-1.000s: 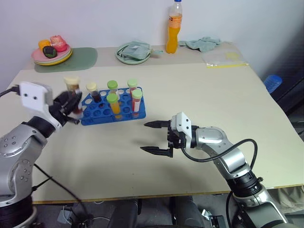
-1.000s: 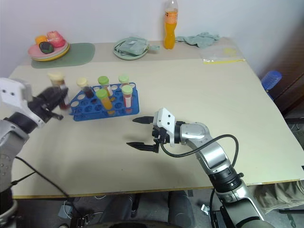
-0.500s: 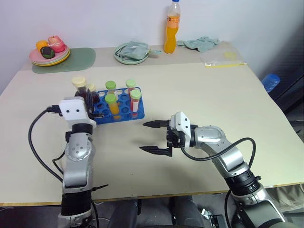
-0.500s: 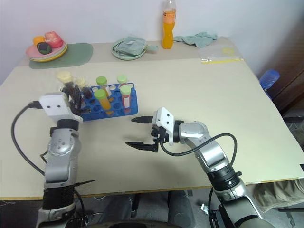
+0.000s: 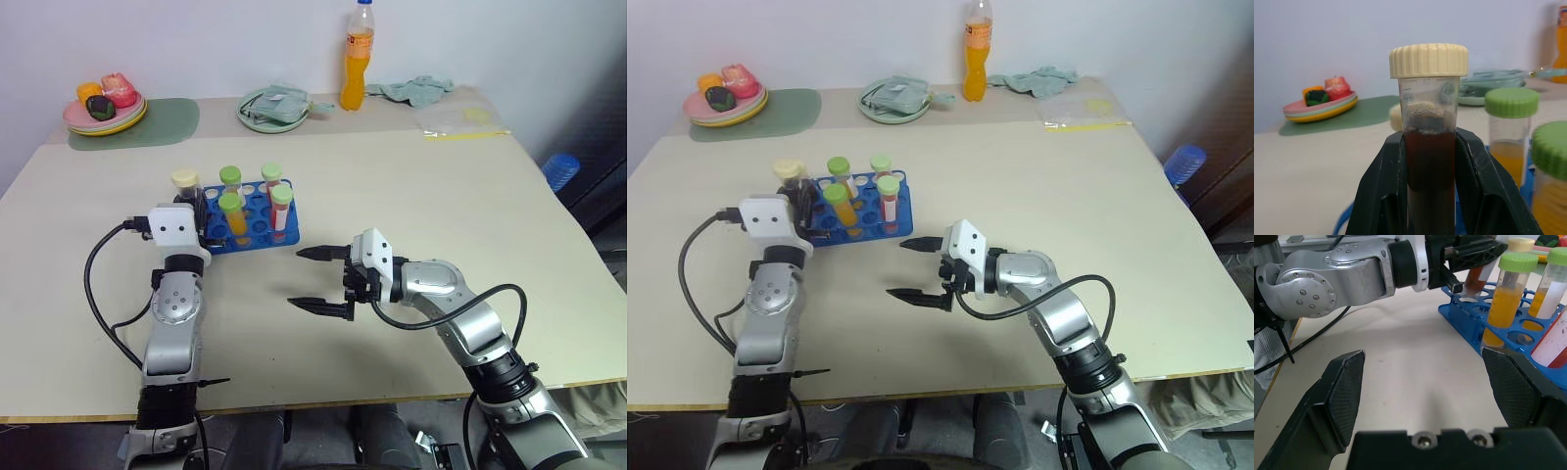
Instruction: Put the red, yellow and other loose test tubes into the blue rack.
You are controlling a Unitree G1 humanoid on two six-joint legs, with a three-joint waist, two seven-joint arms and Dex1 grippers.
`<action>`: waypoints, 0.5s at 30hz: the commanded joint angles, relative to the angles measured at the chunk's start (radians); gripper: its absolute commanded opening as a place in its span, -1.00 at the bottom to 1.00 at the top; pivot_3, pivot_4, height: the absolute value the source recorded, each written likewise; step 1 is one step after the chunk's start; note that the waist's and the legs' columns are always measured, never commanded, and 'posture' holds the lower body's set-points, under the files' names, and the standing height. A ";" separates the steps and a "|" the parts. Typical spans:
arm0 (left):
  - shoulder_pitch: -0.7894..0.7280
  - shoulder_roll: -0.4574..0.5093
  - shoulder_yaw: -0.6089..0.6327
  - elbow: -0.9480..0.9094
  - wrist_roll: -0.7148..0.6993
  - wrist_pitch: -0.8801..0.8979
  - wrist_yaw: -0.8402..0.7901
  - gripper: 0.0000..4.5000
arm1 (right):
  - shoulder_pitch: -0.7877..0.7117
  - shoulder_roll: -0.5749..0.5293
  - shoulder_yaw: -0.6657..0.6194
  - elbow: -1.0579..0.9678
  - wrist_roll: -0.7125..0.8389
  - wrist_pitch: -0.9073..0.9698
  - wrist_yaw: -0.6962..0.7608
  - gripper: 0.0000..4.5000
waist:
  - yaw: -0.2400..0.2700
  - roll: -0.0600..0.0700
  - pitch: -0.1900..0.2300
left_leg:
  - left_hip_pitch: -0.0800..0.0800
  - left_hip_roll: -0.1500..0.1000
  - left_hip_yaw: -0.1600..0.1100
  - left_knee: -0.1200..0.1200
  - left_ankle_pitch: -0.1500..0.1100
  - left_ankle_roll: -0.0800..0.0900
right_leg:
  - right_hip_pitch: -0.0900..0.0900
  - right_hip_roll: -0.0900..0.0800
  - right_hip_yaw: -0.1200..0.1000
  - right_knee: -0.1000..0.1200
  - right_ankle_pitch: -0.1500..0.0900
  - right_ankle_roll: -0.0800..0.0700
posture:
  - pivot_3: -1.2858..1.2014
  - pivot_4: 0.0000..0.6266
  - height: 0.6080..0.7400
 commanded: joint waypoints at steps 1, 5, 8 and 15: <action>-0.009 -0.011 -0.003 -0.005 -0.011 -0.023 -0.002 -0.66 | -0.005 0.007 -0.007 -0.033 0.013 -0.010 0.000 0.87 | 0.001 0.000 0.000 | 0.000 0.000 0.000 0.000 0.000 0.000 | 0.000 0.000 0.000 0.000 0.000 0.000 | 0.03 -0.52 1.00; -0.002 -0.011 -0.007 0.000 0.012 -0.020 0.013 -0.66 | -0.007 0.005 -0.008 -0.029 0.012 -0.013 0.003 0.87 | 0.001 0.000 0.000 | 0.000 0.000 0.000 0.000 0.000 0.000 | 0.001 0.000 0.000 0.000 0.000 0.000 | 0.03 -0.52 1.00; 0.003 -0.019 0.003 -0.001 -0.003 -0.015 0.016 -0.20 | -0.007 0.005 -0.008 -0.027 0.012 -0.014 0.004 0.87 | 0.001 0.000 0.000 | 0.000 0.000 0.000 0.000 0.000 0.000 | 0.001 0.000 0.000 0.000 0.000 0.000 | 0.03 -0.52 1.00; 0.035 -0.040 0.037 -0.070 -0.079 -0.018 -0.004 0.99 | -0.014 0.006 -0.021 -0.020 0.002 -0.037 -0.008 0.87 | -0.001 0.000 0.000 | 0.000 0.000 0.000 0.000 0.000 0.000 | 0.000 0.000 0.000 0.000 0.000 0.000 | 0.03 -0.52 1.00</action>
